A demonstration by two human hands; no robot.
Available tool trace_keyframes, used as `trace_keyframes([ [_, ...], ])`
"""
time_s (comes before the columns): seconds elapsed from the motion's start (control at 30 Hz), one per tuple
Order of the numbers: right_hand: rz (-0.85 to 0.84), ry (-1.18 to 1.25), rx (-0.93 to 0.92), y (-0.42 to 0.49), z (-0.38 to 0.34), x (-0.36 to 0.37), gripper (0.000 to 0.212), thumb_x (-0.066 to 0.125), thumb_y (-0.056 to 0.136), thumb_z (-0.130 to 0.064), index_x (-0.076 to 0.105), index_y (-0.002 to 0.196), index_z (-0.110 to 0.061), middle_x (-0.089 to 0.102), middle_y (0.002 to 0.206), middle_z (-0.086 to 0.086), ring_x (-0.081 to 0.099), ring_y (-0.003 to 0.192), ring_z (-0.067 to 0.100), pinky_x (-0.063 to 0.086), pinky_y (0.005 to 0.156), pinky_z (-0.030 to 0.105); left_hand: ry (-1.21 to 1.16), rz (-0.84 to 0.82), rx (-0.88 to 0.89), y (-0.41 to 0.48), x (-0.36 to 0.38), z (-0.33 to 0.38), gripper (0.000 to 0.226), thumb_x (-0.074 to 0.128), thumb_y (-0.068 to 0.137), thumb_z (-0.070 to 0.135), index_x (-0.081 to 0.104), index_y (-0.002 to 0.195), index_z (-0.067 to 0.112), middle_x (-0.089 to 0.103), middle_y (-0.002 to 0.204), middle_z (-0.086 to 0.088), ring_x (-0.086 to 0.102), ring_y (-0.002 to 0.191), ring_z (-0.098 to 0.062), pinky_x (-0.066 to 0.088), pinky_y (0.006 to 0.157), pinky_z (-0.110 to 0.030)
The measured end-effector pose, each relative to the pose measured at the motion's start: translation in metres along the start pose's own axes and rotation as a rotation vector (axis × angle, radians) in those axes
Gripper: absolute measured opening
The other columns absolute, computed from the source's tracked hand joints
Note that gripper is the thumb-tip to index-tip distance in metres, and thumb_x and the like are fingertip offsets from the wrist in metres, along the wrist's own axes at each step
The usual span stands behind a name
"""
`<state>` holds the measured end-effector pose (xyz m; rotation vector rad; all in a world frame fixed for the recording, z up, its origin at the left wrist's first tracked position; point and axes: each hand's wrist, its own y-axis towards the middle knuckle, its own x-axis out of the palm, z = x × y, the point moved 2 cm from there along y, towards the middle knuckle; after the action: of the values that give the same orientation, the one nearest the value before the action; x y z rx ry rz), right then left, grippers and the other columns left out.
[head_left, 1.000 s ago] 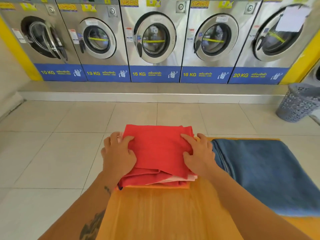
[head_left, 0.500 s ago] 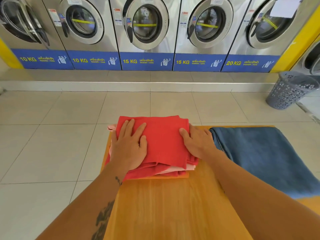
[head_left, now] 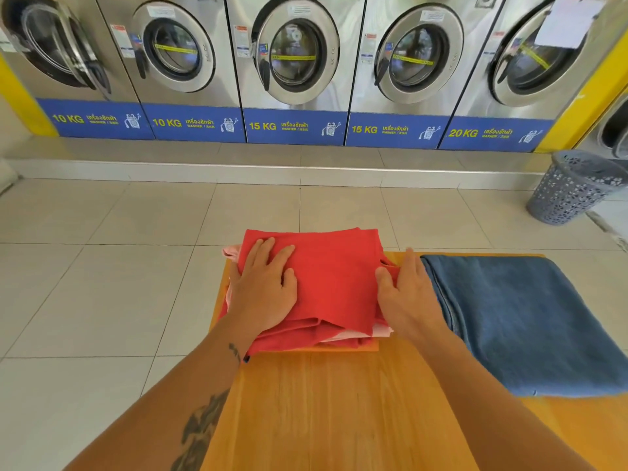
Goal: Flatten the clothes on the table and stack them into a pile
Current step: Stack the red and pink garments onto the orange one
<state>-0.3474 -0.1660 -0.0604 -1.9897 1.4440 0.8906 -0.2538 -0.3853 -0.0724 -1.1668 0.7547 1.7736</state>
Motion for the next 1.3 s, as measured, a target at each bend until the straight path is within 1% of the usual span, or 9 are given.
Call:
trace_keyframes([
  [0.13, 0.024, -0.285, -0.312, 0.026, -0.062, 0.007, 0.061, 0.037, 0.095, -0.041, 0.026, 0.153, -0.022, 0.022, 0.161, 0.013, 0.019, 0.148, 0.033, 0.019, 0.119, 0.054, -0.064, 0.181, 0.003, 0.011, -0.012, 0.007, 0.053, 0.037, 0.095, 0.031, 0.035, 0.148, 0.027, 0.046, 0.145, 0.002, 0.037, 0.139, -0.02, 0.009, 0.119, -0.058],
  [0.3, -0.238, -0.449, -0.255, 0.061, -0.059, 0.047, 0.054, 0.028, 0.095, -0.048, 0.038, 0.146, -0.036, 0.04, 0.153, 0.003, 0.034, 0.14, 0.031, 0.025, 0.111, 0.059, 0.118, -0.013, 0.178, 0.027, -0.003, -0.01, 0.054, 0.019, 0.1, 0.045, 0.028, 0.152, 0.036, 0.022, 0.162, 0.004, 0.006, 0.152, -0.02, 0.004, 0.121, -0.053],
  [0.5, -0.297, -0.286, -0.192, 0.077, -0.043, 0.052, 0.056, 0.027, 0.092, -0.059, 0.044, 0.141, -0.039, 0.051, 0.14, 0.01, 0.048, 0.125, 0.038, 0.037, 0.107, 0.051, -0.019, 0.028, 0.109, 0.035, 0.014, -0.033, 0.057, 0.022, 0.097, 0.055, 0.037, 0.148, 0.037, 0.028, 0.16, 0.002, 0.013, 0.15, -0.019, 0.011, 0.121, -0.047],
  [0.73, -0.278, -0.285, -0.189, 0.076, -0.042, 0.053, 0.055, 0.029, 0.09, -0.058, 0.045, 0.139, -0.039, 0.052, 0.137, 0.01, 0.049, 0.122, 0.037, 0.039, 0.105, 0.05, -0.077, -0.002, -0.245, 0.033, 0.001, -0.046, 0.053, 0.022, 0.095, 0.048, 0.041, 0.143, 0.036, 0.043, 0.148, -0.002, 0.044, 0.133, -0.031, 0.015, 0.117, -0.059],
  [0.87, -0.287, -0.317, -0.18, 0.073, -0.044, 0.054, 0.051, 0.031, 0.092, -0.054, 0.043, 0.139, -0.037, 0.052, 0.134, 0.011, 0.049, 0.12, 0.039, 0.038, 0.104, 0.052, -0.052, 0.19, -0.177, 0.035, -0.023, -0.03, 0.05, 0.03, 0.092, 0.041, 0.05, 0.136, 0.027, 0.041, 0.148, -0.003, 0.037, 0.136, -0.03, 0.021, 0.113, -0.06],
  [0.93, -0.268, -0.357, -0.184, 0.07, -0.046, 0.053, 0.052, 0.029, 0.091, -0.055, 0.041, 0.139, -0.039, 0.051, 0.136, 0.008, 0.047, 0.124, 0.038, 0.035, 0.105, 0.057, 0.011, 0.05, -0.098, 0.028, -0.012, -0.035, 0.053, 0.024, 0.095, 0.049, 0.042, 0.142, 0.035, 0.037, 0.154, -0.002, 0.033, 0.14, -0.029, 0.015, 0.114, -0.062],
  [1.07, -0.214, -0.543, -0.18, 0.063, -0.048, 0.054, 0.052, 0.024, 0.094, -0.055, 0.035, 0.142, -0.042, 0.039, 0.15, 0.006, 0.032, 0.139, 0.035, 0.019, 0.11, 0.067, -0.095, -0.018, -0.431, 0.016, -0.013, -0.066, 0.064, 0.018, 0.093, 0.057, 0.047, 0.142, 0.027, 0.044, 0.15, -0.005, 0.035, 0.14, -0.032, 0.008, 0.112, -0.07],
  [1.17, -0.168, -0.7, -0.19, 0.062, -0.064, 0.055, 0.049, 0.029, 0.096, -0.046, 0.033, 0.145, -0.041, 0.017, 0.159, 0.013, 0.004, 0.148, 0.04, 0.005, 0.111, 0.071, -0.069, 0.209, -0.162, 0.004, -0.028, -0.032, 0.056, 0.027, 0.096, 0.047, 0.037, 0.147, 0.026, 0.03, 0.158, -0.003, 0.019, 0.148, -0.023, 0.002, 0.117, -0.065],
  [1.3, -0.136, -0.616, -0.241, 0.047, -0.078, 0.064, 0.051, 0.034, 0.096, -0.041, 0.032, 0.146, -0.046, 0.018, 0.162, 0.005, 0.004, 0.15, 0.034, 0.005, 0.112, 0.07, 0.045, 0.114, 0.129, -0.023, -0.003, -0.016, 0.063, 0.023, 0.095, 0.051, 0.02, 0.154, 0.033, 0.01, 0.165, -0.001, 0.002, 0.152, -0.02, 0.002, 0.12, -0.058],
])
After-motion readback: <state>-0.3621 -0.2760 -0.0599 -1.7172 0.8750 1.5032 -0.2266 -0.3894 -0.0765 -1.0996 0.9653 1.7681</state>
